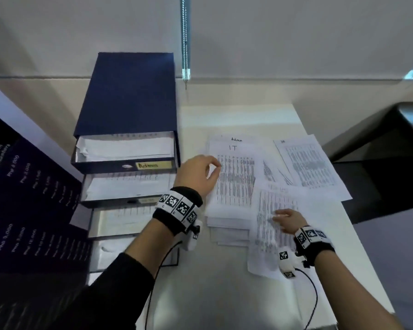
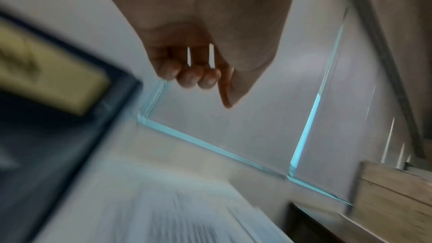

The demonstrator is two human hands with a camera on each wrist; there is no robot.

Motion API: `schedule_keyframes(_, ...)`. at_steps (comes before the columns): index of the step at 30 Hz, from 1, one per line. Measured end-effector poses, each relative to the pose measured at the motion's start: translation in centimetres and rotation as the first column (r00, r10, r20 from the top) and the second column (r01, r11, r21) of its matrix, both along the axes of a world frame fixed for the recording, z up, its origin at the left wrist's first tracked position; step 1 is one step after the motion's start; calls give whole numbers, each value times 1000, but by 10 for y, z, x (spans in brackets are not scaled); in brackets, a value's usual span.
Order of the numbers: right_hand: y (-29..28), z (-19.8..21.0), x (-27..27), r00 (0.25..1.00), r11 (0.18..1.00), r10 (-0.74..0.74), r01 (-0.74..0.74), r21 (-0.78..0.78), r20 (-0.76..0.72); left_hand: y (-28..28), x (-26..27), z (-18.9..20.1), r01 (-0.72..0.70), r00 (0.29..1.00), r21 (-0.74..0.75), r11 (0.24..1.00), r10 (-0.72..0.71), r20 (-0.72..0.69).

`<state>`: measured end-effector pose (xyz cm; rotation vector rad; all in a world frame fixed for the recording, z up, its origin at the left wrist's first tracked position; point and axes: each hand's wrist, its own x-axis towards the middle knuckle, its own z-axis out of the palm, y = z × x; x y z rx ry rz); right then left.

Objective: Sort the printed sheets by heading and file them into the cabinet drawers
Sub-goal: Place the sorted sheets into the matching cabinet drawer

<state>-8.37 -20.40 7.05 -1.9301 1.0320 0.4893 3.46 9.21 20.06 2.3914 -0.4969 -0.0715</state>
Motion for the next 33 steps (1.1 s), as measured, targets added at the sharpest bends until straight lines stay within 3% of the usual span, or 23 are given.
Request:
schedule_keyframes(2,-38,-21,-23,982,950,3,-62,-305,-191,-35,-12,-44,18,955,-40,999,-29,-296)
schedule_keyframes(4,-69,-39,-31,963,886,-17,-111,-451,-270,-65,-19,-93,-6,834,11,1000,11,-551)
schedule_keyframes(6,-86,-47,-30,971,883,-16,-99,-458,-240,-88,-28,-134,2,713,102,995,70,-698)
schedule_keyframes(8,-91,-50,-26,995,930,0,-36,-366,-97,-109,-38,-160,-56,643,119,991,127,-756)
schedule_keyframes(11,-89,-48,-16,998,963,-4,19,-269,56,-137,-47,-175,-215,635,65,974,190,-749)
schedule_keyframes(16,-94,-55,3,1000,969,9,-15,-248,-26,-174,-46,-179,-256,618,161,953,289,-731)
schedule_keyframes(18,-100,-59,12,996,982,88,-89,-168,-17,-185,-44,-176,-213,582,242,947,322,-747)
schedule_keyframes(21,-125,-51,30,978,978,207,-207,21,22,-193,-34,-173,-306,560,227,925,367,-742)
schedule_keyframes(23,-162,-45,48,974,975,202,-190,-111,105,-186,-22,-172,-393,574,182,901,395,-717)
schedule_keyframes(25,-207,-43,69,973,942,131,-63,-330,187,-169,-9,-172,-459,621,147,876,435,-652)
schedule_keyframes(27,-246,-43,86,978,891,75,23,-453,197,-151,4,-171,-521,647,148,841,501,-575)
schedule_keyframes(30,-280,-46,101,998,868,57,-32,-496,36,-133,26,-169,-587,627,218,780,608,-486)
schedule_keyframes(33,-286,-59,109,999,918,15,-29,-396,-38,-129,50,-174,-548,649,312,776,630,-427)
